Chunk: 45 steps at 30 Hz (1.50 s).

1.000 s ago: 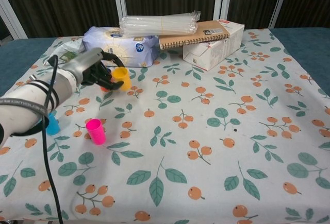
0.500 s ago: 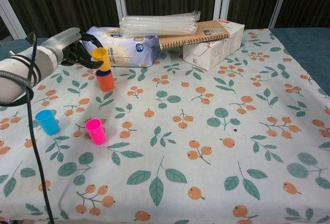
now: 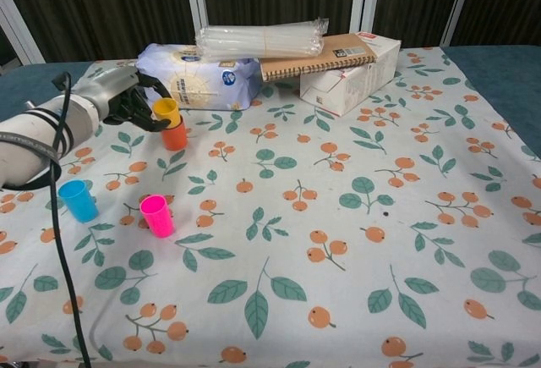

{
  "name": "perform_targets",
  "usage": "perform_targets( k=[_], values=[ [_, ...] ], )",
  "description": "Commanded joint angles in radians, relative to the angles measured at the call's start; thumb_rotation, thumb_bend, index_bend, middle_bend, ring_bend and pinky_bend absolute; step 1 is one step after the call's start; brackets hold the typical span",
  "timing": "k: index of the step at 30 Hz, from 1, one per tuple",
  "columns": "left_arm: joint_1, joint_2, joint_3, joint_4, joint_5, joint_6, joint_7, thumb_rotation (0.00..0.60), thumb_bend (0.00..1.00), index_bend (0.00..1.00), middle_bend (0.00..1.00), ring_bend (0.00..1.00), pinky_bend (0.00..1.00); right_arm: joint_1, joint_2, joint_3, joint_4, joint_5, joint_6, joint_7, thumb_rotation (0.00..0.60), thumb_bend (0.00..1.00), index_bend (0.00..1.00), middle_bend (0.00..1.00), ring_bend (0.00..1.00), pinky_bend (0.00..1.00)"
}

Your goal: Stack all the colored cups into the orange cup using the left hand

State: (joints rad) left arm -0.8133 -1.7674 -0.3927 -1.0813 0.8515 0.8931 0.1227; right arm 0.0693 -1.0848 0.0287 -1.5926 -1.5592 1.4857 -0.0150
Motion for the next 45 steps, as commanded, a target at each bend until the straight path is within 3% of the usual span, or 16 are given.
perform_targets(
  k=[1, 6, 11, 16, 19, 25, 39, 45],
  values=[
    [0.003, 0.014, 0.004, -0.019, -0.002, -0.012, 0.0, 0.6, 0.37, 0.03, 1.0, 1.0, 1.0, -0.001, 0.0, 0.0, 0.0, 0.0, 0.001, 0.0, 0.6, 0.12, 0.0, 0.0, 0.0, 0.0],
    [0.058, 0.098, 0.037, -0.171, 0.072, 0.052, -0.012, 0.6, 0.37, 0.0, 1.0, 1.0, 1.0, 0.003, -0.002, -0.002, 0.002, 0.0, -0.008, -0.004, 0.6, 0.13, 0.0, 0.0, 0.0, 0.0],
    [0.178, 0.255, 0.135, -0.427, 0.159, 0.115, -0.035, 0.6, 0.36, 0.09, 1.0, 1.0, 1.0, 0.001, -0.001, -0.007, 0.0, -0.007, -0.006, -0.006, 0.6, 0.13, 0.0, 0.0, 0.0, 0.0],
    [0.285, 0.337, 0.234, -0.535, 0.252, 0.193, -0.075, 0.6, 0.36, 0.15, 1.0, 1.0, 1.0, -0.004, 0.001, -0.011, 0.0, -0.014, 0.002, -0.002, 0.6, 0.13, 0.0, 0.0, 0.0, 0.0],
    [0.32, 0.353, 0.275, -0.541, 0.283, 0.214, -0.082, 0.6, 0.36, 0.17, 1.0, 1.0, 1.0, -0.004, 0.001, -0.014, 0.001, -0.021, 0.002, -0.002, 0.6, 0.13, 0.0, 0.0, 0.0, 0.0],
    [0.361, 0.332, 0.306, -0.501, 0.297, 0.238, -0.092, 0.6, 0.36, 0.21, 1.0, 1.0, 1.0, -0.001, 0.001, -0.018, 0.0, -0.027, -0.004, -0.002, 0.6, 0.13, 0.0, 0.0, 0.0, 0.0],
    [0.376, 0.273, 0.304, -0.394, 0.295, 0.194, -0.126, 0.6, 0.36, 0.39, 1.0, 1.0, 1.0, -0.001, 0.006, -0.02, -0.003, -0.028, -0.004, 0.005, 0.6, 0.13, 0.0, 0.0, 0.0, 0.0],
    [0.373, 0.262, 0.295, -0.371, 0.294, 0.168, -0.144, 0.6, 0.36, 0.42, 1.0, 1.0, 1.0, -0.002, 0.005, -0.019, -0.005, -0.026, -0.004, 0.004, 0.6, 0.13, 0.0, 0.0, 0.0, 0.0]
  ],
)
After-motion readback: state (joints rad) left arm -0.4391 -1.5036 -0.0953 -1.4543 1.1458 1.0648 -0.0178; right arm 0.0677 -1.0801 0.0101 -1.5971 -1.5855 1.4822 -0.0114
